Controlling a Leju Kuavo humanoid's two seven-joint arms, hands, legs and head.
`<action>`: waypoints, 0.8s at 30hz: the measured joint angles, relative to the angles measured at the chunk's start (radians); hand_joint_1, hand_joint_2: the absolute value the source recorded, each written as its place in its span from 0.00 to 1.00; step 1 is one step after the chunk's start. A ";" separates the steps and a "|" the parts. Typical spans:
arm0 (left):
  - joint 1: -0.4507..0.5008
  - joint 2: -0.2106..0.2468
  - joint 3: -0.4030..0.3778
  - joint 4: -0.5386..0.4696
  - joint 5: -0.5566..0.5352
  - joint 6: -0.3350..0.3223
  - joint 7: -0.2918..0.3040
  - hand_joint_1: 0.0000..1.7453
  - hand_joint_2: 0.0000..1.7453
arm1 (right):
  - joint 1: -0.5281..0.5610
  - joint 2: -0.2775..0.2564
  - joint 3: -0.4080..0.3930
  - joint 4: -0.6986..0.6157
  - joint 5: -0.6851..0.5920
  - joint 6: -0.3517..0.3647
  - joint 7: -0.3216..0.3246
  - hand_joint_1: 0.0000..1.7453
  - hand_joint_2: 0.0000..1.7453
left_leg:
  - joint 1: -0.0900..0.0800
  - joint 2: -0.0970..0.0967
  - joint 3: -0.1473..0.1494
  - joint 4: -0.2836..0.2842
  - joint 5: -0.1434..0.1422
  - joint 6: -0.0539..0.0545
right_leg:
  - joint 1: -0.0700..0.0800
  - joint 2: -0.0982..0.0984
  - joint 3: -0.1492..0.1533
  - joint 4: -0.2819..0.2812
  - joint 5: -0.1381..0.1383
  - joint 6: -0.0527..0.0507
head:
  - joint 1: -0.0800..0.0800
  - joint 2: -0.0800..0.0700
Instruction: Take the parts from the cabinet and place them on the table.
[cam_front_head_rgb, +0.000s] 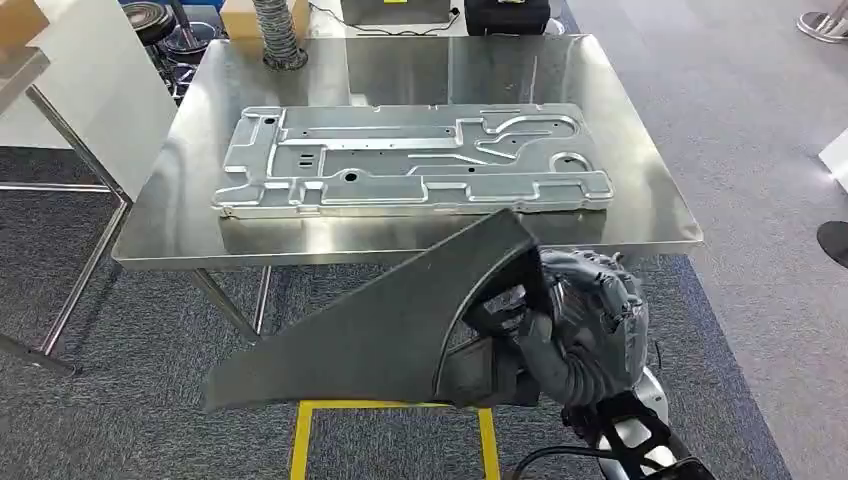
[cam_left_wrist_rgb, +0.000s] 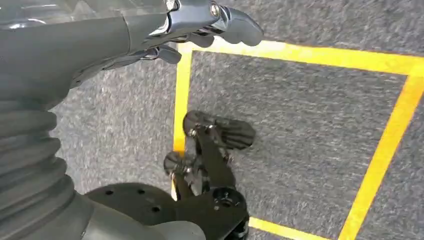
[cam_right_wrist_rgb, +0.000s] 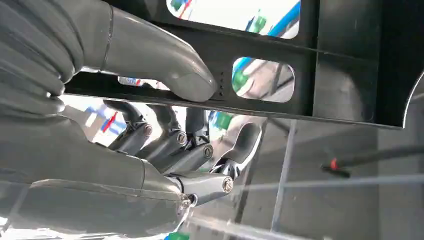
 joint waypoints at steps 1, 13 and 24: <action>0.000 0.000 0.000 0.000 -0.003 0.000 -0.002 0.00 1.00 | -0.016 -0.004 -0.014 0.008 -0.013 -0.001 0.019 1.00 1.00 | -0.002 0.000 0.004 0.000 -0.006 0.002 | -0.001 0.000 -0.048 0.065 -0.036 0.004 | -0.002 0.000; -0.007 0.006 0.013 -0.001 -0.047 -0.016 -0.011 0.00 1.00 | -0.403 -0.042 -0.326 0.284 0.350 -0.066 0.215 1.00 1.00 | -0.015 -0.005 0.056 0.067 -0.061 -0.035 | 0.001 -0.002 0.012 -0.216 0.162 -0.045 | -0.007 0.000; -0.006 0.009 0.020 -0.001 -0.090 -0.037 -0.023 0.00 1.00 | -0.676 -0.032 -0.240 0.600 0.857 -0.011 0.351 1.00 1.00 | 0.001 0.004 -0.096 0.015 0.061 -0.042 | 0.004 0.004 0.104 -0.221 0.071 -0.025 | -0.016 0.000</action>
